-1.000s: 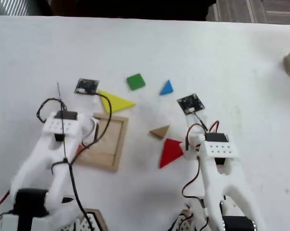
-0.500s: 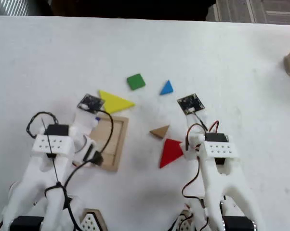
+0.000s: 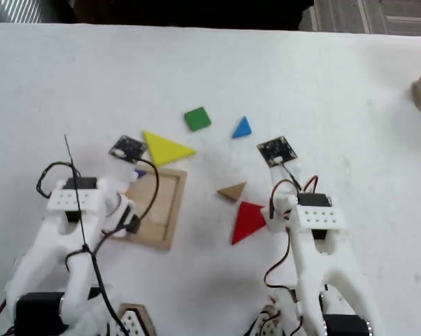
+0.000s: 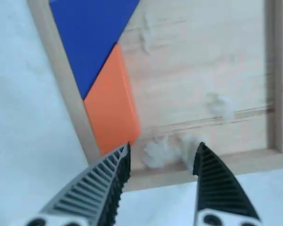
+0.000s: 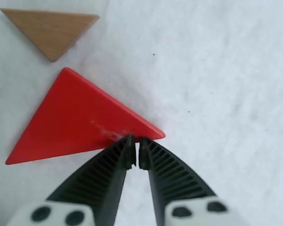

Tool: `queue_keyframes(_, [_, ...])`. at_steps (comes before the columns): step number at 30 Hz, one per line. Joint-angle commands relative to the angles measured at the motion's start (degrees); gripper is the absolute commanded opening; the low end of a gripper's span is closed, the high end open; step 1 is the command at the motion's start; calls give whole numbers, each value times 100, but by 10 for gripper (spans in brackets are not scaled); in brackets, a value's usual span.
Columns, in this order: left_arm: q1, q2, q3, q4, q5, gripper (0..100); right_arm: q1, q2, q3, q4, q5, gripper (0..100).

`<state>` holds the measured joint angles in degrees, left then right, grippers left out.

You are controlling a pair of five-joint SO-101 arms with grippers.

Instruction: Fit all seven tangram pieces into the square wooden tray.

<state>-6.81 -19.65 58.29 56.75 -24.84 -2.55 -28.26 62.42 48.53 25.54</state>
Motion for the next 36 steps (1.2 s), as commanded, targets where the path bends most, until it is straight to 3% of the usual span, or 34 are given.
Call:
queue_keyframes(1, [400, 92, -53, -114, 343, 225, 13, -163, -18, -101, 88, 18])
queue_keyframes(7, [620, 66, 158, -167, 607, 221, 13, -163, -18, -136, 88, 18])
queue_keyframes(17, [673, 57, 273, -404, 607, 20, 13, -163, -18, -171, 88, 18])
queue_keyframes(24, [690, 48, 97, -360, 615, 22, 13, -163, -18, -171, 88, 18])
queue_keyframes(28, [1042, 48, -176, -290, 651, 22, 22, -163, -18, -171, 88, 18])
queue_keyframes(36, [1956, 48, -1741, 774, 1635, 22, 84, -171, -26, -180, 88, 18])
